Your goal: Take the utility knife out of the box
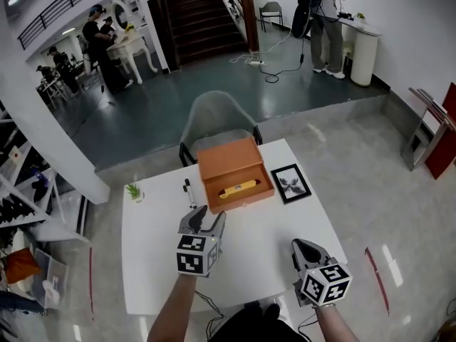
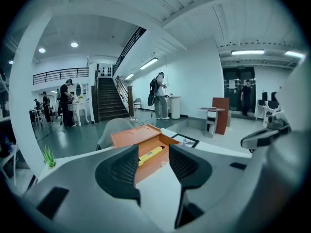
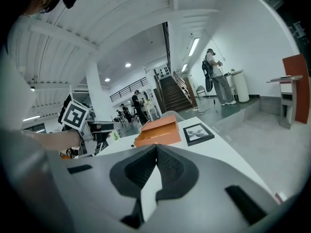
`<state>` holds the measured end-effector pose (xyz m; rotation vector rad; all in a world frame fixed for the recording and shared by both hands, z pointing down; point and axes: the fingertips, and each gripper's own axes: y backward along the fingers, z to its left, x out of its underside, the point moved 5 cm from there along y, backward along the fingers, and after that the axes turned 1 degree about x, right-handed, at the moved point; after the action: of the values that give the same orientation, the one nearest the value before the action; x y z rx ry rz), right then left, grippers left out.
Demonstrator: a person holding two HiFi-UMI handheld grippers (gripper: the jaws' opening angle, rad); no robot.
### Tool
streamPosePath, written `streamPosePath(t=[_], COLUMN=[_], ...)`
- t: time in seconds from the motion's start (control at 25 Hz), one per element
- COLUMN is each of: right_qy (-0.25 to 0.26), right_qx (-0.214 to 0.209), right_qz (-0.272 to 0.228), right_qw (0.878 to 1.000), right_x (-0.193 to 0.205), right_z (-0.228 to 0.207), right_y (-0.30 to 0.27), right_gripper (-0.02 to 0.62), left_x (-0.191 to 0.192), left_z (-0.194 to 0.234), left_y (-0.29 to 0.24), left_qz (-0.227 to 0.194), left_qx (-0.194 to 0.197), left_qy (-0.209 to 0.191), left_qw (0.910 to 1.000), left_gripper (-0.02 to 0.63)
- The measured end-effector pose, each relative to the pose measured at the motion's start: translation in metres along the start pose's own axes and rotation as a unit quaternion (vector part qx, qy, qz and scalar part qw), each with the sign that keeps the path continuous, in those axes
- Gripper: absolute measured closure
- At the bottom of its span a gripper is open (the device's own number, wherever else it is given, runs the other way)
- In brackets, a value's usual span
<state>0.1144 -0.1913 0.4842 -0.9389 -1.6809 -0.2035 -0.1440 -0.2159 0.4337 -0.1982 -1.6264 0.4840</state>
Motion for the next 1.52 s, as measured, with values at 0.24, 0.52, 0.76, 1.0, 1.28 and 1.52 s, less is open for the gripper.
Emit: streamPosePath(t=[0.24, 0.52, 0.76, 1.0, 1.28, 1.52], right_qy=[0.005, 0.0, -0.007, -0.01, -0.018, -0.027], right_qx=[-0.01, -0.005, 0.008, 0.016, 0.029, 0.04], right_qz=[0.01, 0.013, 0.015, 0.02, 0.025, 0.032], right_qw=[1.0, 1.0, 1.0, 1.0, 0.999, 0.998], right_x=[-0.003, -0.012, -0.015, -0.014, -0.008, -0.003], right_z=[0.003, 0.002, -0.004, -0.01, -0.018, -0.028], right_y=[-0.031, -0.056, -0.064, -0.071, -0.073, -0.071], right_gripper=[0.595, 0.595, 0.595, 0.595, 0.595, 0.595], left_x=[-0.008, -0.015, -0.018, -0.013, 0.004, 0.016], left_z=[0.024, 0.038, 0.04, 0.032, 0.025, 0.02], left_y=[-0.024, -0.063, -0.099, -0.135, -0.168, -0.19], left_qz=[0.023, 0.057, 0.09, 0.129, 0.177, 0.213], left_qx=[0.009, 0.033, 0.059, 0.096, 0.127, 0.145], left_qy=[-0.044, -0.103, -0.149, -0.195, -0.23, -0.259], left_qw=[0.9987, 0.9925, 0.983, 0.9676, 0.9484, 0.9308], left_gripper=[0.433, 0.433, 0.433, 0.433, 0.433, 0.433])
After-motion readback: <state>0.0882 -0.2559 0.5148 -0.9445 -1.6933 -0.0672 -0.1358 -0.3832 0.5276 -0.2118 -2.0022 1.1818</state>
